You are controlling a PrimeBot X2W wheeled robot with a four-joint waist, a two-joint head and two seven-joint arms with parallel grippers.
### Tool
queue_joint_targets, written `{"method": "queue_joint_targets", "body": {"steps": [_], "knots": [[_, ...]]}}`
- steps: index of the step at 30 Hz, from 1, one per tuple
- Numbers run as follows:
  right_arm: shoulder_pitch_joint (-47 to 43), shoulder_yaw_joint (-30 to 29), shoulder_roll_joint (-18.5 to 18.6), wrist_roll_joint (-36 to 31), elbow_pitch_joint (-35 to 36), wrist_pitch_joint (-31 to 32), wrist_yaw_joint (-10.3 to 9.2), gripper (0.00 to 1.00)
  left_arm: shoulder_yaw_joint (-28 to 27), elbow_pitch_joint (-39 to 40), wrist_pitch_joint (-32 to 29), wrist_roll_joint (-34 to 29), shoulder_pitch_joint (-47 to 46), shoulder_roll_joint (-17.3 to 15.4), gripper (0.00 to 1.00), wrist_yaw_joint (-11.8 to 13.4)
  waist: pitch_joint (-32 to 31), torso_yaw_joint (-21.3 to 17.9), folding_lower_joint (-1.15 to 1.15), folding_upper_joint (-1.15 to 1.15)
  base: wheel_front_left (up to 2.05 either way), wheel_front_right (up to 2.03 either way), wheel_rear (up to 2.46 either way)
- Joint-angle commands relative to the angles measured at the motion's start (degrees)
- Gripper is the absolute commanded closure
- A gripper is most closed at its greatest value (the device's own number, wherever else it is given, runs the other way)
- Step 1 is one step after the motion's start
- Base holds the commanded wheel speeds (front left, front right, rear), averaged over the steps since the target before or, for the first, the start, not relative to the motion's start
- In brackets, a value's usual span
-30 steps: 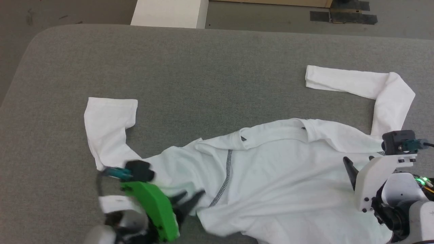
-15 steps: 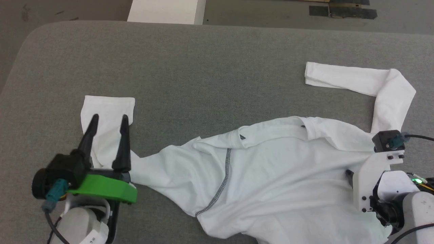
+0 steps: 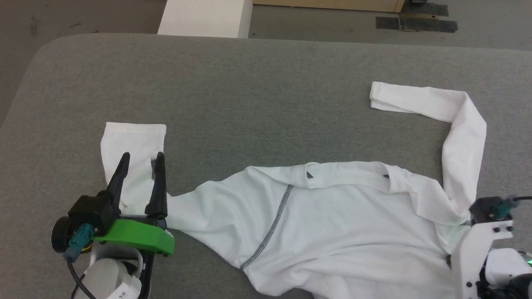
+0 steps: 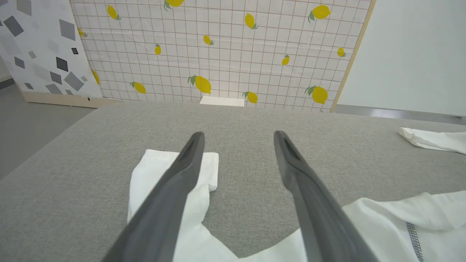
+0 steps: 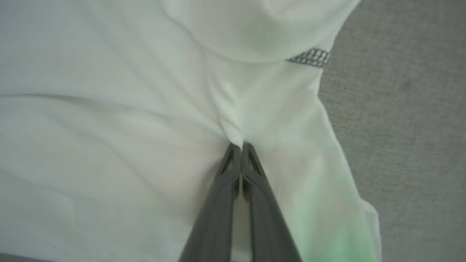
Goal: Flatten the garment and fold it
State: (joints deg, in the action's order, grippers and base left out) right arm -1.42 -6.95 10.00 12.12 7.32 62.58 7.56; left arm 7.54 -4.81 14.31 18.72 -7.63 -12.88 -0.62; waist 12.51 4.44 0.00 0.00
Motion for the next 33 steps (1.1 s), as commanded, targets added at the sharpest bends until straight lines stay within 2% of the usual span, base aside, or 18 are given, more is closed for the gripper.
{"method": "queue_joint_targets", "body": {"steps": [1, 2, 3, 8, 11, 17, 23, 24, 25, 27, 33], "knots": [[-0.6, -1.4, -0.5, -0.2, 0.9, -1.9, -0.08, 0.78, -0.2, -0.2, 0.4, 0.1, -0.1, 0.3, 0.00, -0.4, 0.0, -0.6, 0.00, 0.00, 0.00, 0.00, 0.00], [-0.5, -2.0, -1.1, -0.2, 1.7, -2.9, -0.08, 0.46, -0.1, -0.2, 0.4, 0.1, -0.2, 0.3, 0.00, -0.5, 0.0, -0.6, 0.00, 0.00, 0.00, 0.00, 0.00], [-0.1, -2.6, -1.7, -0.3, 2.9, -4.6, -0.08, 0.00, 0.0, -0.3, 0.5, 0.2, -0.3, 0.3, 0.00, -0.5, 0.1, -0.7, 0.00, 0.00, 0.00, 0.00, 0.00], [3.4, -2.6, -2.5, -2.3, 8.0, -13.9, -0.08, 0.00, -0.1, -0.1, 0.5, 0.1, -0.8, 0.3, 0.00, -0.4, 0.6, -0.8, 0.00, 0.00, 0.00, 0.00, 0.00], [5.4, 2.0, -1.2, -4.1, 8.6, -18.2, -0.08, 0.00, 0.0, 0.1, 0.5, 0.0, -1.1, 0.3, 0.00, -0.3, 1.0, -0.6, 0.00, 0.00, 0.00, 0.00, 0.00], [8.4, 10.5, 1.9, -5.9, 2.6, -20.2, -0.08, 0.00, 0.8, 0.0, 0.6, -0.1, -1.8, 0.9, 0.00, -0.5, 2.5, 0.9, 0.00, 0.00, 0.00, 0.00, 0.00], [12.1, 13.1, 2.5, -6.4, -3.3, -22.8, -0.08, 0.00, 0.7, -0.6, 0.6, 0.2, -1.9, 1.3, 0.00, -0.6, 3.6, 2.1, 0.00, 0.00, 0.00, 0.00, 0.00], [12.4, 13.0, 2.5, -6.4, -4.1, -22.6, -0.08, 0.29, 0.7, -0.7, 0.6, 0.3, -2.0, 1.4, 0.00, -0.7, 3.7, 2.2, 0.00, 0.00, 0.00, 0.00, 0.00], [12.8, 13.0, 2.5, -6.4, -4.8, -22.4, -0.08, 0.66, 0.7, -0.8, 0.6, 0.3, -2.0, 1.4, 0.00, -0.7, 3.8, 2.3, 0.00, 0.00, 0.00, 0.00, 0.00], [13.5, 12.6, 2.7, -6.8, -5.4, -22.4, -0.08, 1.00, 0.8, -0.9, 0.6, 0.3, -2.0, 1.5, 0.00, -0.8, 4.0, 2.4, 0.00, 0.00, 0.00, 0.00, 0.00], [15.7, 11.3, 2.6, -6.1, -6.5, -21.0, -0.08, 1.00, 1.2, -1.4, 0.7, 0.4, -2.7, 2.2, 0.00, -1.2, 4.5, 3.1, 0.00, 0.00, 0.00, 0.00, 0.00]]}}
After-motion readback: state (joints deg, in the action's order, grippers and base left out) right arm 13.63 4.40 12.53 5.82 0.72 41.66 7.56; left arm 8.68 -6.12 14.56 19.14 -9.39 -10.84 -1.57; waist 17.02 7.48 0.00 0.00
